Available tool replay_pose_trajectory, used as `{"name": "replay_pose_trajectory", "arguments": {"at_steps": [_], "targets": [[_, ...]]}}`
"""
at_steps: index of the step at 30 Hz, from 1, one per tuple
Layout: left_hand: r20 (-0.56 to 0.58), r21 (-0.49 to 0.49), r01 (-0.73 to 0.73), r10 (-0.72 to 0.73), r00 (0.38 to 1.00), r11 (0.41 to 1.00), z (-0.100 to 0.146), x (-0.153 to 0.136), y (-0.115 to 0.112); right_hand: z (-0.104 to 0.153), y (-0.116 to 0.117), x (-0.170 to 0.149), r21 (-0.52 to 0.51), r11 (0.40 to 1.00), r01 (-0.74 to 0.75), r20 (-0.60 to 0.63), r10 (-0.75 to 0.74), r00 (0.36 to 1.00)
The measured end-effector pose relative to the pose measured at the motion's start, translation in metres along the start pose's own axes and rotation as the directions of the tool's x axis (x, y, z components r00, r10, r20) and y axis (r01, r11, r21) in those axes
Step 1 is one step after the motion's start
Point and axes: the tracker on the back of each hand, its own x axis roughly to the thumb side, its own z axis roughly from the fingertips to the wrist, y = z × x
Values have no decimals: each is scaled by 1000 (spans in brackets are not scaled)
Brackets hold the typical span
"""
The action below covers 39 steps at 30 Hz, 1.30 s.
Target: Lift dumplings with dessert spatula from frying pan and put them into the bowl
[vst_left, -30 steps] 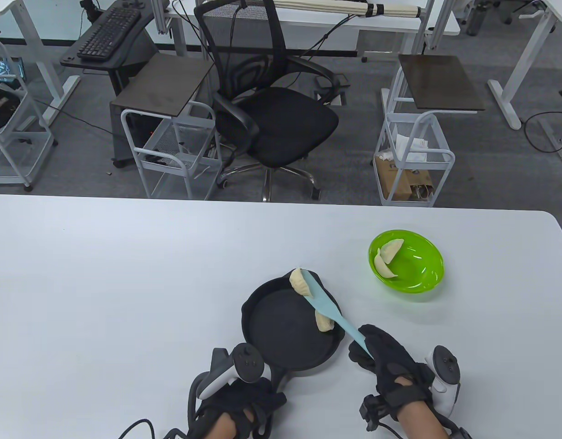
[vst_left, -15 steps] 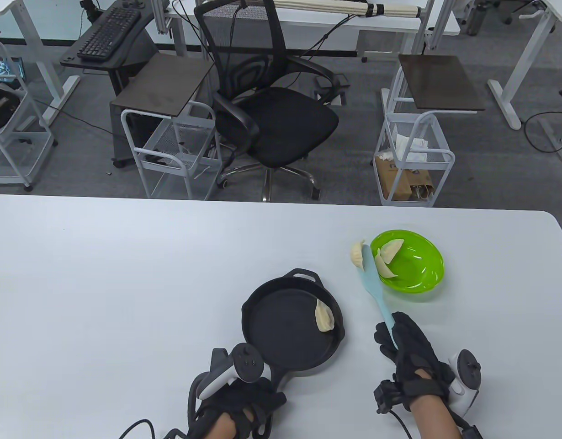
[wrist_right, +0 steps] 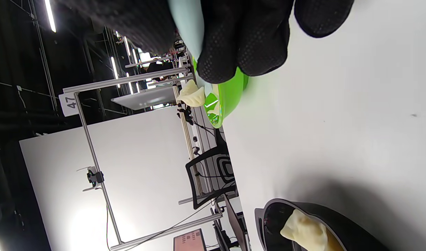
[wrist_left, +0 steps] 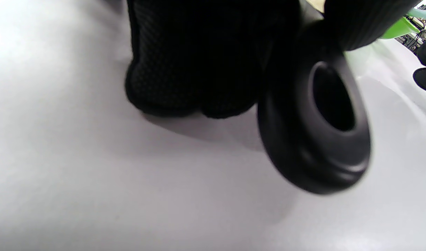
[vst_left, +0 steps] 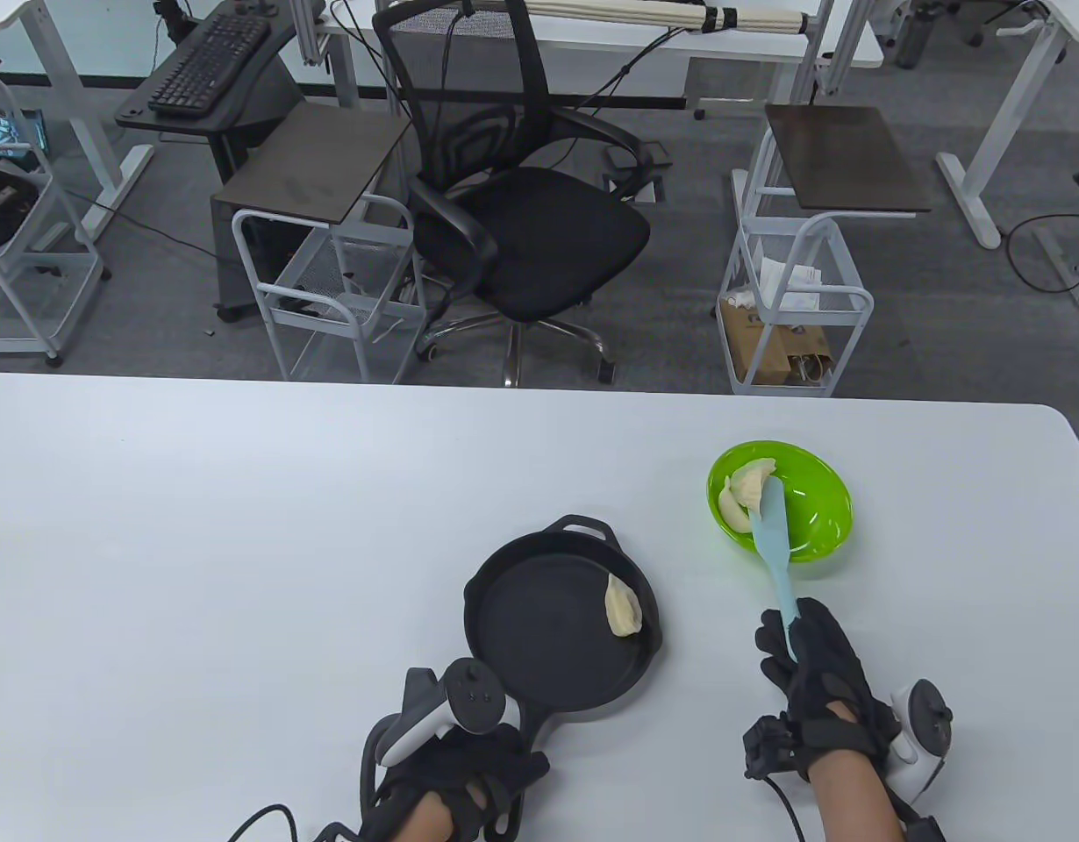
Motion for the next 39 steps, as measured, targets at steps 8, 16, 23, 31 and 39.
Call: {"name": "replay_pose_trajectory", "arguments": {"at_steps": [8,16,23,31,39], "targets": [[0,1,-3,3,1000,1000,0,0,0,1,1,3,13,1000,13,1,-13,1000],[0,2,-4,4,1000,1000,0,0,0,0,2,5,50,997,55,0,-55,998],[1,2,-4,4,1000,1000,0,-1,0,1,3,11,73,996,53,22,-55,998],[0,2,-6,6,1000,1000,0,-1,0,4,3,17,19,999,-28,81,27,996],[-1,2,-7,7,1000,1000,-1,-1,0,7,10,22,41,995,-94,129,88,988]]}}
